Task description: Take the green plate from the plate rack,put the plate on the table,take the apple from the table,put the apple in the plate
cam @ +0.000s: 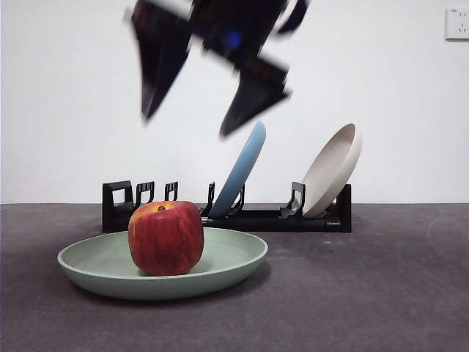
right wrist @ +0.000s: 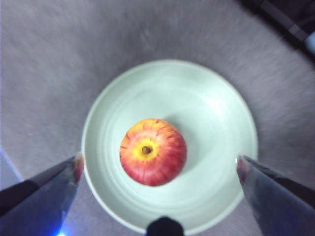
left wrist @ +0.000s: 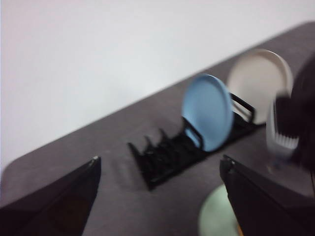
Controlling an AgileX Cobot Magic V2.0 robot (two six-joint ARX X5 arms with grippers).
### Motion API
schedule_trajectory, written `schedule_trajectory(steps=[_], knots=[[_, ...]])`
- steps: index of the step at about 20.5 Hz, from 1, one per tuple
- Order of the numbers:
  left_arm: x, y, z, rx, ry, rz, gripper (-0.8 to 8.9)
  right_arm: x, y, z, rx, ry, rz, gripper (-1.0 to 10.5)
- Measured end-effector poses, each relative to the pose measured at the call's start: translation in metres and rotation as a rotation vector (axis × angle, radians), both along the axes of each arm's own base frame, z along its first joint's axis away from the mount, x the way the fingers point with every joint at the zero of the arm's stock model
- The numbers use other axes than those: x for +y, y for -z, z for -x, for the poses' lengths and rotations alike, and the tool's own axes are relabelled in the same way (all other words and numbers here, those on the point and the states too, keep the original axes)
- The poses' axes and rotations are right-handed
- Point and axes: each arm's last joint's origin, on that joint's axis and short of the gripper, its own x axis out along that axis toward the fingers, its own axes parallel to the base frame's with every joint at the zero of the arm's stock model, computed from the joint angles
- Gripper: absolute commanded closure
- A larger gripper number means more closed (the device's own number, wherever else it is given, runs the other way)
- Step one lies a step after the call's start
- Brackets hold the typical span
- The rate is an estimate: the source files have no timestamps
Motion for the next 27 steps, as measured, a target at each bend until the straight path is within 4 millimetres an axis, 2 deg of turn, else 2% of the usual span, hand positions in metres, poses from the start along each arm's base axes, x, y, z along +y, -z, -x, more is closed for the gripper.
schedule_trajectory(steps=[2,3,6,10,14,18,21,24,26,27], knots=[[-0.008,0.004,-0.006,0.025,0.016,-0.021,4.15,-0.014,-0.02,0.008,-0.026,0.01,-0.027,4.5],[-0.012,0.005,-0.009,0.036,0.019,-0.031,4.5,-0.019,-0.027,0.011,-0.04,0.018,-0.036,5.2],[-0.027,0.013,-0.021,0.081,0.046,-0.075,8.26,-0.04,-0.049,0.02,-0.091,0.047,-0.043,9.5],[-0.043,0.02,-0.03,0.13,0.161,-0.106,8.21,-0.071,-0.071,0.029,-0.139,0.068,-0.037,9.6],[-0.042,0.028,-0.032,0.129,0.16,-0.099,8.21,-0.089,-0.077,0.039,-0.165,0.095,-0.054,9.6],[-0.03,0.074,-0.028,0.138,0.113,-0.038,8.21,-0.109,-0.054,0.061,-0.247,0.12,-0.16,9.6],[-0.02,0.113,-0.019,0.082,0.107,0.041,8.21,-0.127,-0.026,0.079,-0.315,0.178,-0.208,9.6],[-0.02,0.162,-0.019,0.071,0.099,0.081,8.21,-0.142,0.004,0.094,-0.327,0.197,-0.209,9.6],[-0.022,0.18,-0.021,0.087,0.103,0.078,8.21,-0.146,0.012,0.098,-0.334,0.198,-0.218,9.6],[-0.023,0.181,-0.021,0.09,0.115,0.082,8.21,-0.146,0.011,0.098,-0.344,0.199,-0.229,9.6]])
